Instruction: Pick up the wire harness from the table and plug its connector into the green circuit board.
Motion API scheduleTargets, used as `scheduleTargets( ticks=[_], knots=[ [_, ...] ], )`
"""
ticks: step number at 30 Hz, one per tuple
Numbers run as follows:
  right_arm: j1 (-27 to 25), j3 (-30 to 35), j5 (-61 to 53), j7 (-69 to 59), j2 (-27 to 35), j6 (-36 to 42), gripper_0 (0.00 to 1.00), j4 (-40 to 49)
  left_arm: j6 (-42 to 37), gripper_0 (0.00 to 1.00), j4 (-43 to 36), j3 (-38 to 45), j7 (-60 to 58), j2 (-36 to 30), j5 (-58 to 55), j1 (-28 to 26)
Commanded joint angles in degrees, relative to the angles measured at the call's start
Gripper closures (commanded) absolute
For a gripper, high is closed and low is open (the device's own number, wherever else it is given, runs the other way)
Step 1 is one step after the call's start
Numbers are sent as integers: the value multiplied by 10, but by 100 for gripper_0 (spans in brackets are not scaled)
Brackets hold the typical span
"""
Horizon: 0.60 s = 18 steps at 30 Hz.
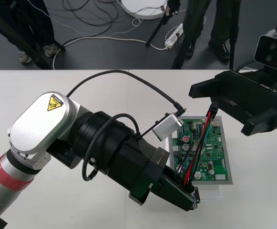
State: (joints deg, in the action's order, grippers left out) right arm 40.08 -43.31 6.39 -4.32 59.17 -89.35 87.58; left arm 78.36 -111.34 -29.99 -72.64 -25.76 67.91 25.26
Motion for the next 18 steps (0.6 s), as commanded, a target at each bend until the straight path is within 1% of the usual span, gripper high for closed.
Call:
scheduleTargets(
  ticks=[1, 5, 18],
  knots=[
    [-21, 23, -13, -22, 13, -7, 0, 41, -29, 100, -7, -10, 22, -10, -12, 10],
    [-29, 26, -13, -21, 19, -7, 0, 53, -31, 100, -7, -10, 22, -10, -15, 9],
    [-30, 27, -19, -21, 27, -7, 0, 54, -32, 100, -7, -9, 23, -10, -17, 8]
  ],
)
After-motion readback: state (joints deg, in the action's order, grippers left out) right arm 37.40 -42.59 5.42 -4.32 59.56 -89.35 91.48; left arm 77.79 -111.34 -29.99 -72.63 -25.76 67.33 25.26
